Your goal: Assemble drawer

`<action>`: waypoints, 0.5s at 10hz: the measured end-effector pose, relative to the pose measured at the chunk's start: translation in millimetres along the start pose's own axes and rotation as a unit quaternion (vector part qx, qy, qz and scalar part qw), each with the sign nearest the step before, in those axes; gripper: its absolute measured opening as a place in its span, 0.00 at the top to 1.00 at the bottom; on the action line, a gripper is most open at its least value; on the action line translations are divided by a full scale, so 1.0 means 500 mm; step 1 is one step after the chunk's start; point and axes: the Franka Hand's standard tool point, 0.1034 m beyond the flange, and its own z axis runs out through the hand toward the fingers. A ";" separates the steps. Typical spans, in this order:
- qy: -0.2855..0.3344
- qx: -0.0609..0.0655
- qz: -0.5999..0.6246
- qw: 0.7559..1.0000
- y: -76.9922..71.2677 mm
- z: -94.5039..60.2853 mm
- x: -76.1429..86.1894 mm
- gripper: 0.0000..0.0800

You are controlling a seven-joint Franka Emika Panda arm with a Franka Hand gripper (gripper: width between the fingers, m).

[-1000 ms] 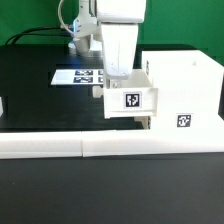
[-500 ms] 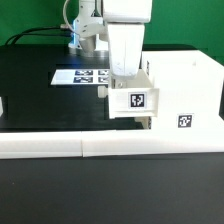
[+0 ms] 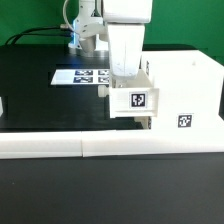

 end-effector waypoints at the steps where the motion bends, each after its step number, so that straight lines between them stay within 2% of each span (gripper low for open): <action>1: -0.001 -0.001 0.000 1.000 0.003 -0.009 0.000 0.64; 2: -0.004 0.002 0.000 1.000 0.006 -0.018 -0.004 0.48; 3: -0.006 0.004 0.001 1.000 0.010 -0.029 -0.007 0.26; 4: -0.009 0.007 0.002 1.000 0.011 -0.040 -0.011 0.26; 5: -0.013 0.007 -0.001 1.000 0.013 -0.058 -0.020 0.21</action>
Offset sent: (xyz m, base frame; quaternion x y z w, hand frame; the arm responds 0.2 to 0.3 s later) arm 0.0044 -0.0055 0.0269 0.0259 -0.0090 0.0053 0.9996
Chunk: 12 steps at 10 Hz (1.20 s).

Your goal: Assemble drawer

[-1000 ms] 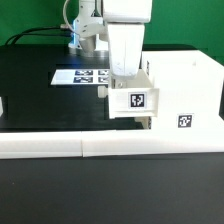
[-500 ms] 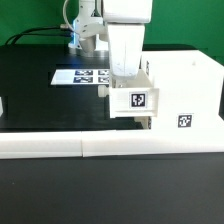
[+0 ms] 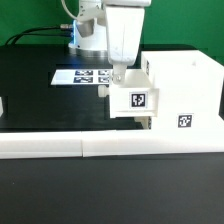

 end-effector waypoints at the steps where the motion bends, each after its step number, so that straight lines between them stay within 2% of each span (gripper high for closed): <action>1: -0.003 -0.003 -0.003 1.000 0.003 -0.017 -0.015 0.19; 4: -0.007 0.000 -0.024 1.000 -0.005 -0.028 -0.075 0.19; 7: -0.007 0.002 -0.024 1.000 -0.006 -0.023 -0.077 0.19; 8: 0.025 0.002 -0.052 0.998 -0.005 -0.004 -0.091 0.19; 9: 0.056 0.006 -0.047 0.997 0.001 0.018 -0.113 0.19; 10: 0.066 0.006 -0.047 0.997 0.008 0.028 -0.114 0.19; 12: 0.105 0.017 -0.045 0.993 -0.005 0.054 -0.113 0.19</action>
Offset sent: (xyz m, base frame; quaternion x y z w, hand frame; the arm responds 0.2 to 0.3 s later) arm -0.0185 -0.0381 0.0078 0.0067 0.0043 -0.0493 0.9988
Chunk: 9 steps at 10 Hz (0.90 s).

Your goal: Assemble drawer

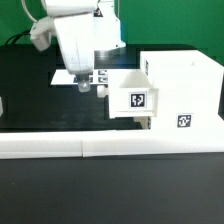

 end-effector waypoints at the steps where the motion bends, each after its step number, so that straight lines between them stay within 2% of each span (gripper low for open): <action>1: 0.010 0.005 0.013 1.000 -0.003 0.008 0.001 0.19; 3: 0.011 0.009 0.024 1.000 0.000 0.019 0.037 0.19; 9: 0.017 0.013 0.053 0.998 0.022 0.039 0.104 0.19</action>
Offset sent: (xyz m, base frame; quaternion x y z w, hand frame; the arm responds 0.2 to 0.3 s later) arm 0.0108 0.0295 0.0009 -0.0103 0.0061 0.0187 0.9998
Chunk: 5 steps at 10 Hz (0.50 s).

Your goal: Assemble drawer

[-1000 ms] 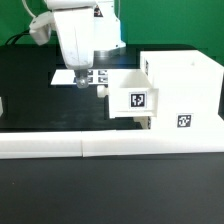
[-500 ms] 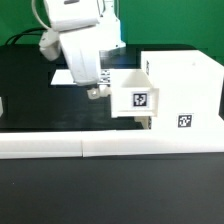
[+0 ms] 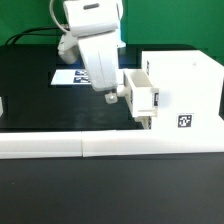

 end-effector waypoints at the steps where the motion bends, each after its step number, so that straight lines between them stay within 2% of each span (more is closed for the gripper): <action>1: 0.001 0.001 0.003 1.000 -0.001 0.003 0.014 0.19; 4: 0.003 0.003 0.026 1.000 -0.003 0.008 0.052 0.19; 5: 0.002 0.003 0.039 0.999 -0.003 0.008 0.055 0.19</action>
Offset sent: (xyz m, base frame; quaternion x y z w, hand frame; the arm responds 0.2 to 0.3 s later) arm 0.0089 0.0249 0.0066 -0.0051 0.0010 0.0372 0.9993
